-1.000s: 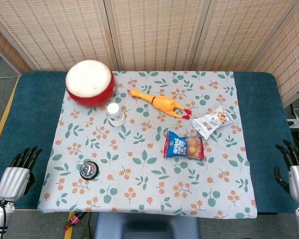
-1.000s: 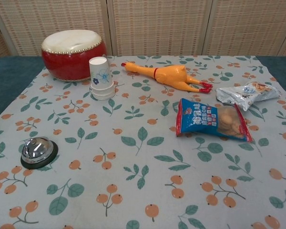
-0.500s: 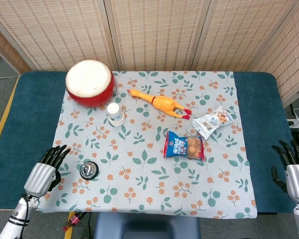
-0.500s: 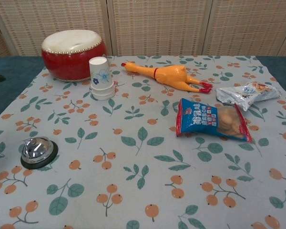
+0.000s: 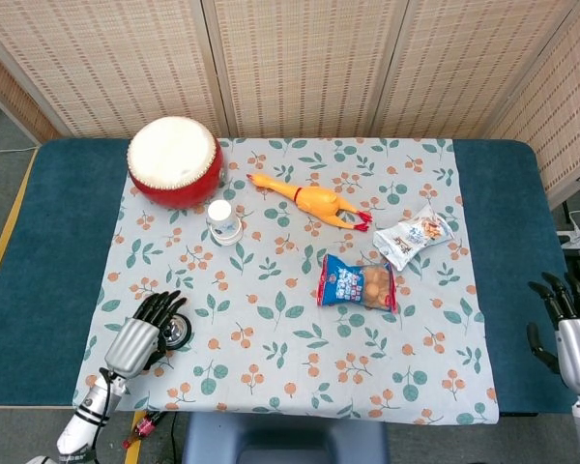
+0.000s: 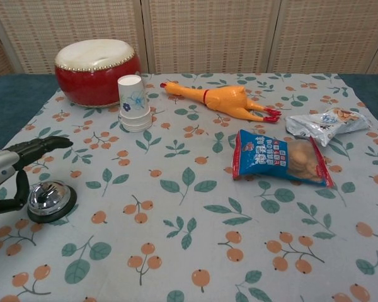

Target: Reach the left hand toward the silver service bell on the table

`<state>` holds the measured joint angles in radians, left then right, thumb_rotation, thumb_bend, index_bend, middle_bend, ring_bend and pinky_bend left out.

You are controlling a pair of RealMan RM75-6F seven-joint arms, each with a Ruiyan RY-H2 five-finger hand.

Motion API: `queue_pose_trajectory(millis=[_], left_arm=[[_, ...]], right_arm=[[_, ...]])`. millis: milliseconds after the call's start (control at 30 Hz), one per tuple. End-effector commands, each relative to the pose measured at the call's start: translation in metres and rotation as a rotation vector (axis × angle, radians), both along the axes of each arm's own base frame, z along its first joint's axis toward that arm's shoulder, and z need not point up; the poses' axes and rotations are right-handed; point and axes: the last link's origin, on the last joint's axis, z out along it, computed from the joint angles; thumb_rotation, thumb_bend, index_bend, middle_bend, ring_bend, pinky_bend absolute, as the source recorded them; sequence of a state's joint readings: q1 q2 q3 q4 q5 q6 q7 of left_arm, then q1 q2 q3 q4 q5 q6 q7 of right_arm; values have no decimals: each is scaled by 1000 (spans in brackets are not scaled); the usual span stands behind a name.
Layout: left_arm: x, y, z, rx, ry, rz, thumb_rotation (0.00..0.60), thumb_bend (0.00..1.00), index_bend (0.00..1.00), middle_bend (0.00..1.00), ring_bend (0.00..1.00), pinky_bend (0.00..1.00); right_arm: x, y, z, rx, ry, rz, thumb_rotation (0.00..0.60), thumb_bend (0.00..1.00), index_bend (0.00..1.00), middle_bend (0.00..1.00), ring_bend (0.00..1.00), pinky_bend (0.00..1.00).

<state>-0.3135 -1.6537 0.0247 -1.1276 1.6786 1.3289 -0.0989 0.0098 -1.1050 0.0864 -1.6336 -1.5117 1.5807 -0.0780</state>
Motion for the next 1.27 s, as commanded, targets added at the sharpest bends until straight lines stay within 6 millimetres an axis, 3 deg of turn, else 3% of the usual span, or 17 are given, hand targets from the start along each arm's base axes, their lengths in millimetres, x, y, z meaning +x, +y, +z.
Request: queue_pose_trajectory(millis=[33, 333, 533, 667, 767, 933, 1033, 1267], left_arm=[[-2, -9, -24, -49, -39, 9, 600, 1000, 0, 0, 0, 86], [-11, -14, -53, -98, -9, 6, 600, 1000, 0, 0, 0, 83], [-13, -9, -48, -66, -21, 6, 600, 1000, 0, 0, 0, 83], [-9, -1, -20, 20, -29, -45, 600, 1000, 0, 0, 0, 83], [-10, 3, 17, 94, 13, -84, 600, 1000, 0, 0, 0, 83], [-29, -5, 86, 144, 173, -9, 600, 1000, 0, 0, 0, 156], [-41, -17, 113, 166, 206, 96, 600, 1000, 10, 19, 9, 214], [-58, -29, 128, 217, 226, 180, 600, 1000, 53, 105, 41, 237]], right_arm=[[0, 0, 0, 8, -1, 0, 600, 440, 201, 95, 0, 153], [0, 0, 0, 24, -5, -6, 600, 441, 201, 95, 0, 153], [-1, -1, 1, 27, -7, -9, 600, 440, 201, 95, 0, 153], [-1, -2, 1, 27, -12, -10, 600, 441, 201, 95, 0, 153], [-1, -4, 1, 27, -14, -15, 600, 441, 201, 95, 0, 153], [-2, -6, 0, 32, -9, -24, 600, 441, 201, 95, 0, 153], [-1, -6, -2, 31, -3, -23, 600, 441, 201, 95, 0, 153], [-1, -6, -5, 13, 13, -14, 600, 441, 200, 95, 0, 153]])
